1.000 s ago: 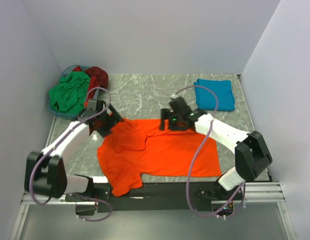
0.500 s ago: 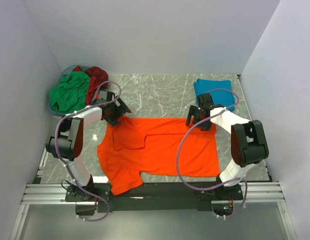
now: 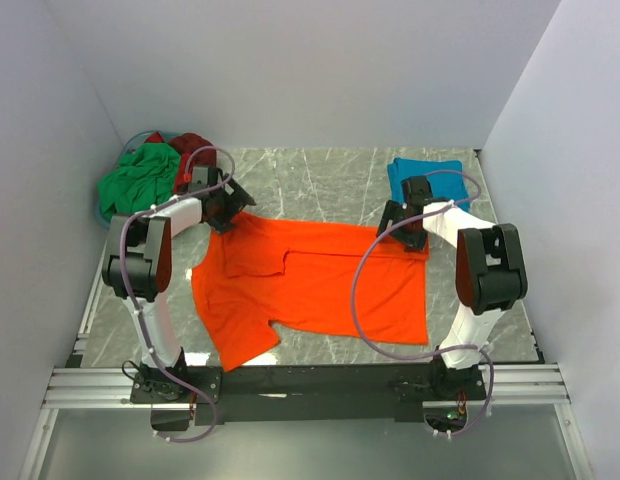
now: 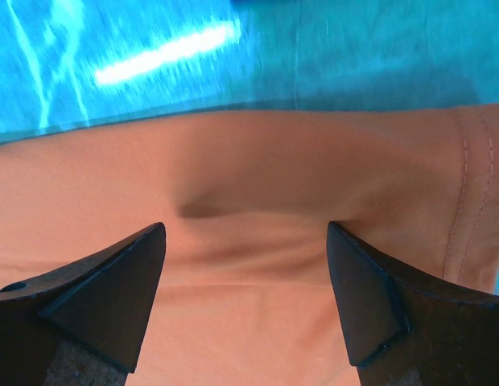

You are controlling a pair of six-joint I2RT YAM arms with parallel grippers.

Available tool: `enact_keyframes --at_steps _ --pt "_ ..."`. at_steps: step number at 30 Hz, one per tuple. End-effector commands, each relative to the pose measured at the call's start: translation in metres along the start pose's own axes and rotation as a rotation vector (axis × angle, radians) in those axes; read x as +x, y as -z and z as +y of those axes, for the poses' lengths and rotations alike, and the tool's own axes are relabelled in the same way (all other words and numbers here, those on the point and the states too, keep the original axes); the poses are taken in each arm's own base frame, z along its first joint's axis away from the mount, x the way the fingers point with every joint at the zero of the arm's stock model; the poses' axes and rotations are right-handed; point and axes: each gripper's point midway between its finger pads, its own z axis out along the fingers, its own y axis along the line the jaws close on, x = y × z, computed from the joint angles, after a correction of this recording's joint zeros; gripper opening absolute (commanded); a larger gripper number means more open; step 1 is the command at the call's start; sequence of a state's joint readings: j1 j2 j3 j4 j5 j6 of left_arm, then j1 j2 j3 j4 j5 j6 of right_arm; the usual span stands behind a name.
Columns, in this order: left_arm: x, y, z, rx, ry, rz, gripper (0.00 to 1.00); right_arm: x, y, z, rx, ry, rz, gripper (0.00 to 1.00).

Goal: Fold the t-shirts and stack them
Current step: Fold the tshirt

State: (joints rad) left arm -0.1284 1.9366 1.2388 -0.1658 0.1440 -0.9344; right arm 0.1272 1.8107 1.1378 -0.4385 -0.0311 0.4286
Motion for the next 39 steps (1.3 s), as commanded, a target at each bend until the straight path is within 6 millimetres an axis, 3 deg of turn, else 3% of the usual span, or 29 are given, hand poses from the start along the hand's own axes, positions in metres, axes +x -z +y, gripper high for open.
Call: enact_keyframes --at_steps 1,5,8,11,13,14,15,16,17,18,20,21,22,23,25,26,27,28,29,32,39 --pt "-0.015 -0.021 0.021 -0.090 -0.007 -0.037 0.99 -0.012 -0.012 -0.004 0.003 -0.006 0.003 0.87" --pt "-0.026 -0.026 0.011 -0.082 -0.013 -0.039 0.99 -0.027 -0.011 0.000 -0.001 -0.010 -0.014 0.87" --pt "-0.041 -0.014 -0.010 -0.044 -0.031 -0.071 0.99 -0.041 0.003 0.009 -0.034 0.001 -0.056 0.87" --pt "-0.055 0.014 -0.030 -0.008 -0.061 -0.119 0.99 -0.053 0.027 0.018 -0.074 0.006 -0.107 0.88" --pt "-0.058 0.044 -0.043 0.029 -0.072 -0.143 0.99 -0.055 0.041 0.022 -0.101 0.002 -0.133 0.88" --pt "-0.047 0.049 -0.032 0.012 -0.069 -0.129 1.00 -0.054 0.054 0.024 -0.116 0.002 -0.158 0.88" --pt "-0.046 0.073 -0.039 0.040 -0.071 -0.147 0.99 -0.053 0.059 0.024 -0.127 -0.003 -0.170 0.88" --pt "-0.039 0.083 -0.035 0.038 -0.062 -0.140 1.00 -0.055 0.074 0.027 -0.146 -0.006 -0.204 0.88" --pt "-0.020 0.085 -0.015 -0.004 -0.055 -0.108 1.00 -0.046 0.074 0.024 -0.144 -0.010 -0.197 0.88" --pt "-0.015 0.107 -0.019 0.017 -0.059 -0.128 0.99 -0.043 0.079 0.023 -0.150 -0.011 -0.206 0.88" --pt "0.023 0.117 0.015 -0.069 -0.058 -0.079 1.00 -0.033 0.091 0.020 -0.163 -0.014 -0.221 0.88" --pt "0.031 0.137 0.013 -0.045 -0.065 -0.095 0.99 -0.029 0.095 0.017 -0.164 -0.017 -0.225 0.88" --pt "0.054 0.145 0.024 -0.071 -0.067 -0.051 1.00 -0.025 0.098 0.015 -0.164 -0.020 -0.228 0.88" --pt "0.070 0.147 0.049 -0.128 -0.066 -0.037 0.99 -0.020 0.106 0.012 -0.165 -0.018 -0.244 0.88" --pt "0.093 0.170 0.060 -0.129 -0.065 -0.015 0.99 -0.015 0.112 0.008 -0.165 -0.029 -0.258 0.89" --pt "0.113 0.176 0.092 -0.224 -0.058 0.028 0.99 -0.010 0.118 0.005 -0.163 -0.029 -0.275 0.89" --pt "0.119 0.189 0.096 -0.213 -0.049 0.019 0.99 -0.008 0.120 0.002 -0.160 -0.038 -0.278 0.90" --pt "0.130 0.195 0.104 -0.227 -0.024 0.036 0.99 -0.006 0.126 0.001 -0.163 -0.042 -0.295 0.90" --pt "0.149 0.201 0.127 -0.287 -0.007 0.088 0.99 -0.001 0.125 -0.002 -0.159 -0.045 -0.290 0.90" --pt "0.177 0.217 0.146 -0.280 0.062 0.135 0.99 0.006 0.127 -0.006 -0.159 -0.049 -0.297 0.90" --pt "0.205 0.221 0.161 -0.298 0.109 0.209 0.99 0.007 0.128 -0.009 -0.148 -0.038 -0.303 0.90"
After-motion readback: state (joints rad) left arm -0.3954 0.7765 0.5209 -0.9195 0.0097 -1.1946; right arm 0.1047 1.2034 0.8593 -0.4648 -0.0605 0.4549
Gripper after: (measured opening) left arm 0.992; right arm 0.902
